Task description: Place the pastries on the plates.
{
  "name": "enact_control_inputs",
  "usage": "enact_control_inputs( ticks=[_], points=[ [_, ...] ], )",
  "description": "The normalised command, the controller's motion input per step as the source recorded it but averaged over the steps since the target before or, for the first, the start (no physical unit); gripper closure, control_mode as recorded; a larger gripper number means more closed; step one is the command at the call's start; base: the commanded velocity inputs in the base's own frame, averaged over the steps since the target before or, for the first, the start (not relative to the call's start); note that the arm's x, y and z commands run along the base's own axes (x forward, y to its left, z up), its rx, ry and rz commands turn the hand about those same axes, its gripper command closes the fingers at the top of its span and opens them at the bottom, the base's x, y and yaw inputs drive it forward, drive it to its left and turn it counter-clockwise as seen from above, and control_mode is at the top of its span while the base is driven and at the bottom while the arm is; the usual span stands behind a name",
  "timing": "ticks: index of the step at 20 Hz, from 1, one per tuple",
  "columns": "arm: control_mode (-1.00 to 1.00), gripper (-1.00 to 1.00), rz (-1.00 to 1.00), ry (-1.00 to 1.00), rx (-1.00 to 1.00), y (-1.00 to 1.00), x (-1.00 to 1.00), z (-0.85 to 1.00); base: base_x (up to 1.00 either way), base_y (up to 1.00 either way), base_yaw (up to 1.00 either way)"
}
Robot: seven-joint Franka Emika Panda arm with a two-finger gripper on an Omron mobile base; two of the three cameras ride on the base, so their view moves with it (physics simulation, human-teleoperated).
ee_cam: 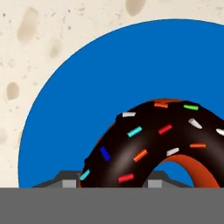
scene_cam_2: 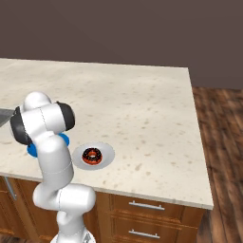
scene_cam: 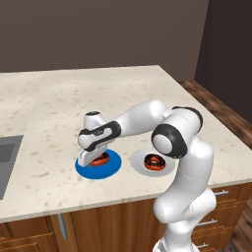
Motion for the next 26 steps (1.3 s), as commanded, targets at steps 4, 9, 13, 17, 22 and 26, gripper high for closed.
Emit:
enact_control_inputs(
  ticks=[4, 9, 13, 17, 22, 26],
  points=[
    [-1.00, -1.00, 0.00, 0.00, 0.01, 0.00, 0.00, 0.00, 0.00, 0.00, 0.00],
    [-1.00, -1.00, 0.00, 0.00, 0.00, 0.00, 0.00, 0.00, 0.00, 0.00, 0.00],
    [-1.00, -1.00, 0.00, 0.00, 0.00, 0.00, -0.05, 0.08, 0.00, 0.00, 0.00],
    [-1.00, -1.00, 0.00, 0.00, 0.00, -0.03, -0.11, 0.46, 0.00, 0.00, 0.00],
    [-1.00, -1.00, 0.00, 0.00, 0.00, -0.03, -0.17, 0.95, 0.00, 0.00, 0.00],
    [-1.00, -1.00, 0.00, 0.00, 0.00, -0.16, -0.34, 1.00, 0.00, 0.00, 0.00]
  ],
)
